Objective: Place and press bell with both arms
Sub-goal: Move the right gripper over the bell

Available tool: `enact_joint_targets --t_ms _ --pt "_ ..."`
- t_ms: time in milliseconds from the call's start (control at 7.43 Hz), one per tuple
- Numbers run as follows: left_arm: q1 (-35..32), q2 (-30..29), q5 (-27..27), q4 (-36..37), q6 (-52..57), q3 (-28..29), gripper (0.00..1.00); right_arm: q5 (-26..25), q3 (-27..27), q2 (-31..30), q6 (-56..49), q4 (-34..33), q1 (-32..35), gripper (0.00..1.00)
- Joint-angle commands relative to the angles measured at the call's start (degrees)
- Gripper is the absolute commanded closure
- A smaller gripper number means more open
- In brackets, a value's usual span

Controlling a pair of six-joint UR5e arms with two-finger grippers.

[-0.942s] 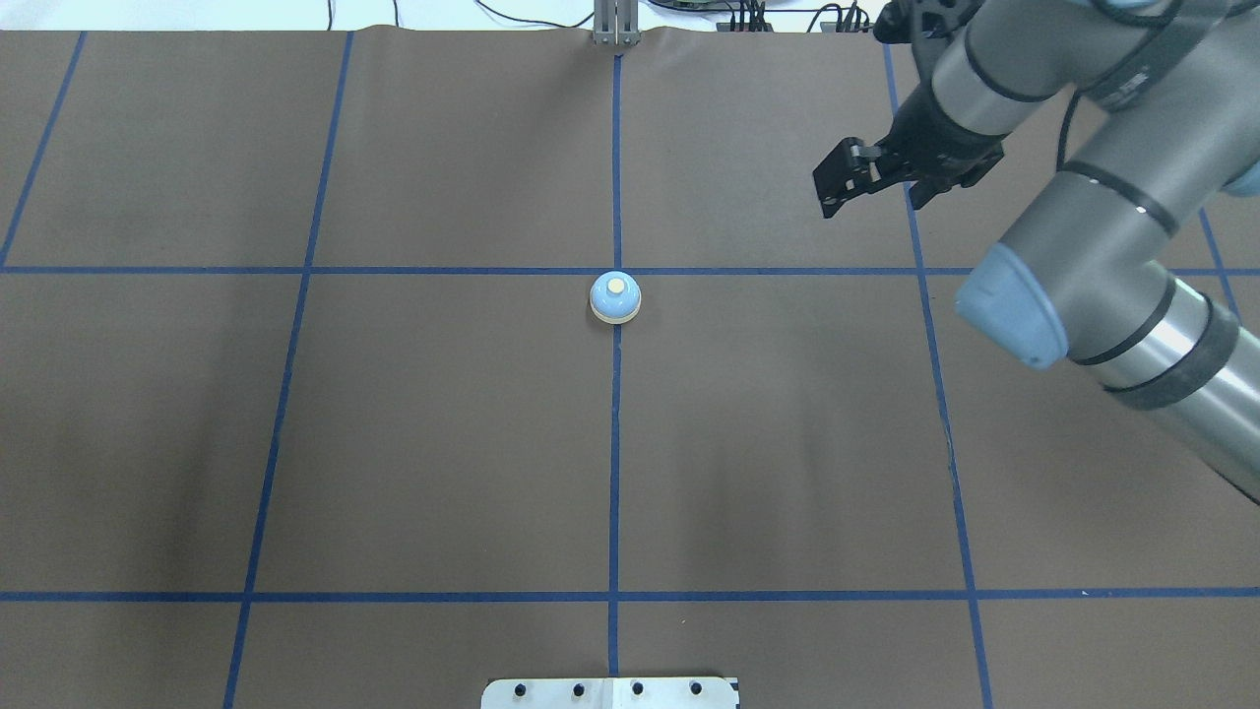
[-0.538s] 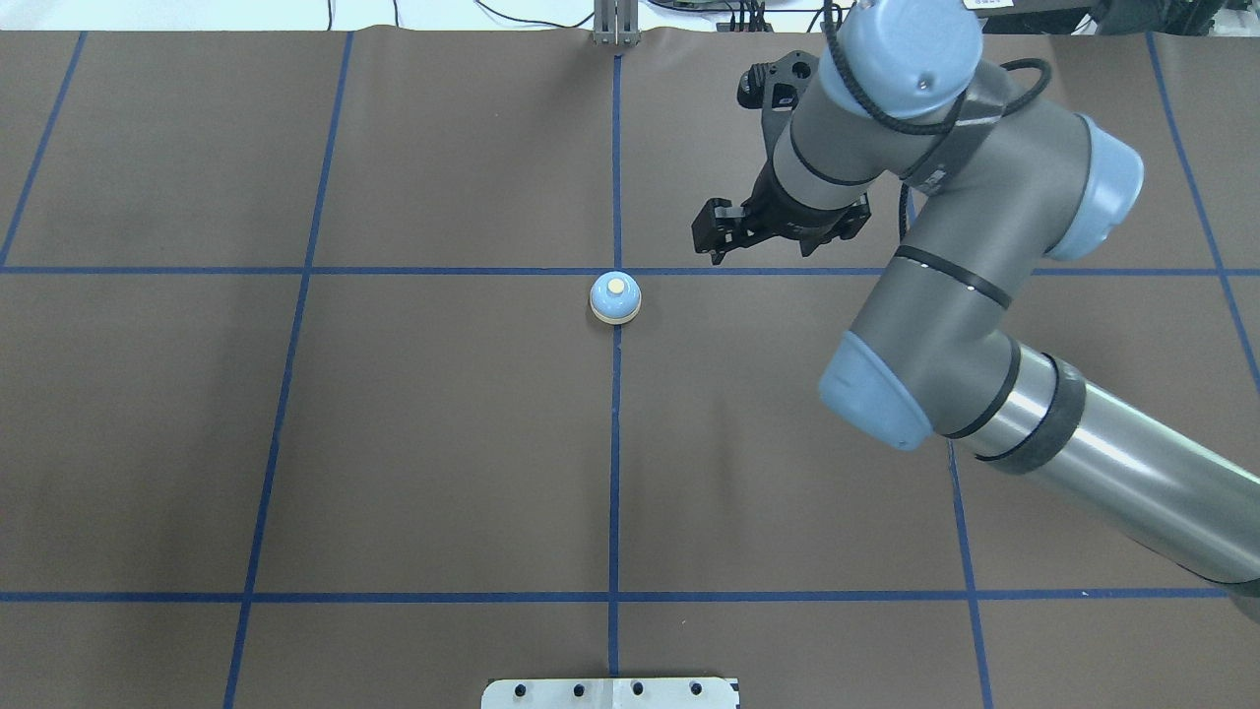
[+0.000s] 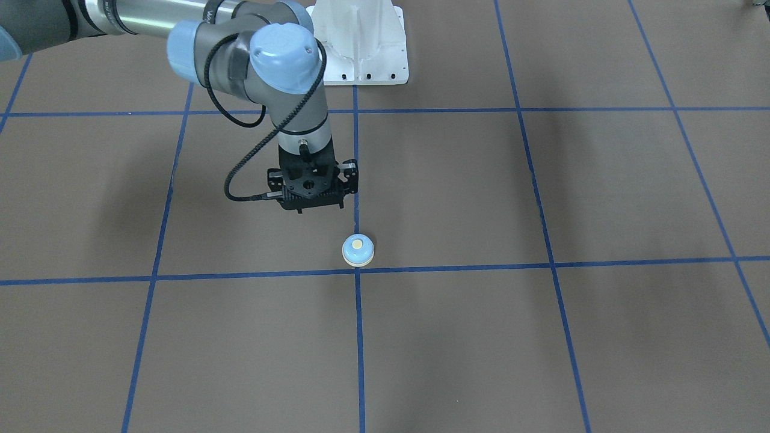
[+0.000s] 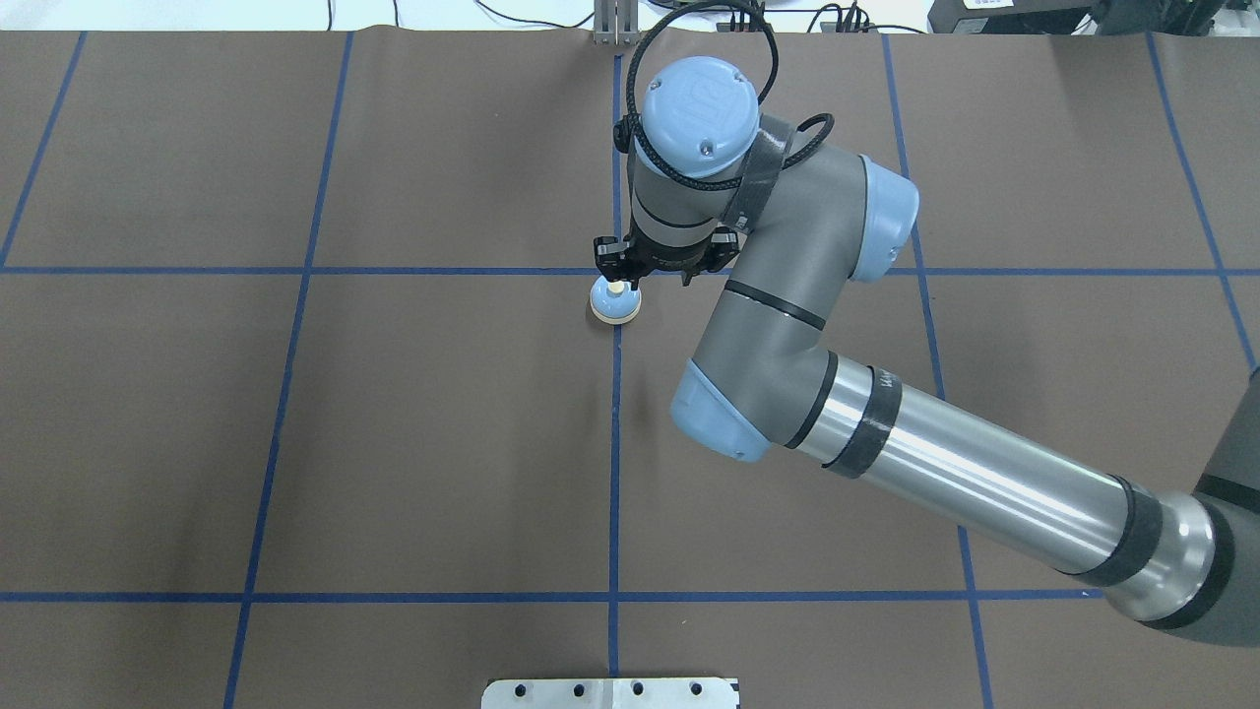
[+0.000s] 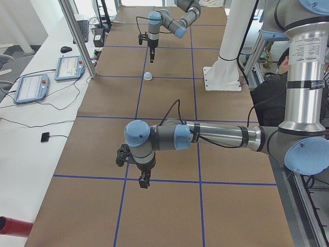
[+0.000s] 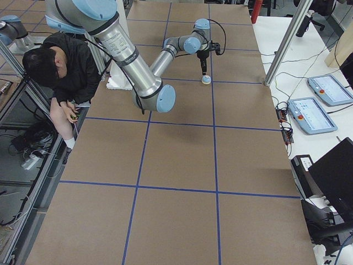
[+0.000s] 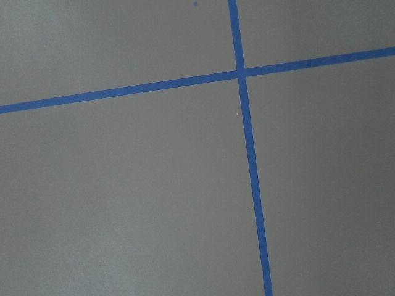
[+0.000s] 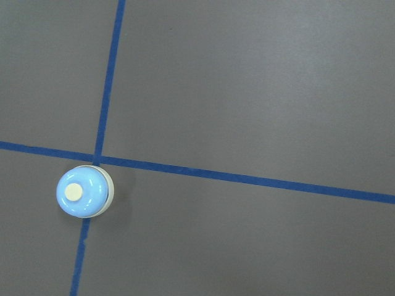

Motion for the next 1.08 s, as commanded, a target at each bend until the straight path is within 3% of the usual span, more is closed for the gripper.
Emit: enact_joint_targets --t_ms 0,404,942 --pt "0.0 0.0 -0.1 -0.2 0.0 -0.1 0.00 -0.1 -8.1 4.0 0.4 4.2 -0.6 1.00" --pt "0.0 0.0 0.0 -0.3 0.0 -0.4 0.00 -0.1 -13.7 7.8 2.7 4.2 -0.5 1.00" --pt "0.0 0.0 0.1 -0.3 0.0 -0.4 0.00 0.2 -16.2 7.8 2.5 6.9 -0.5 1.00"
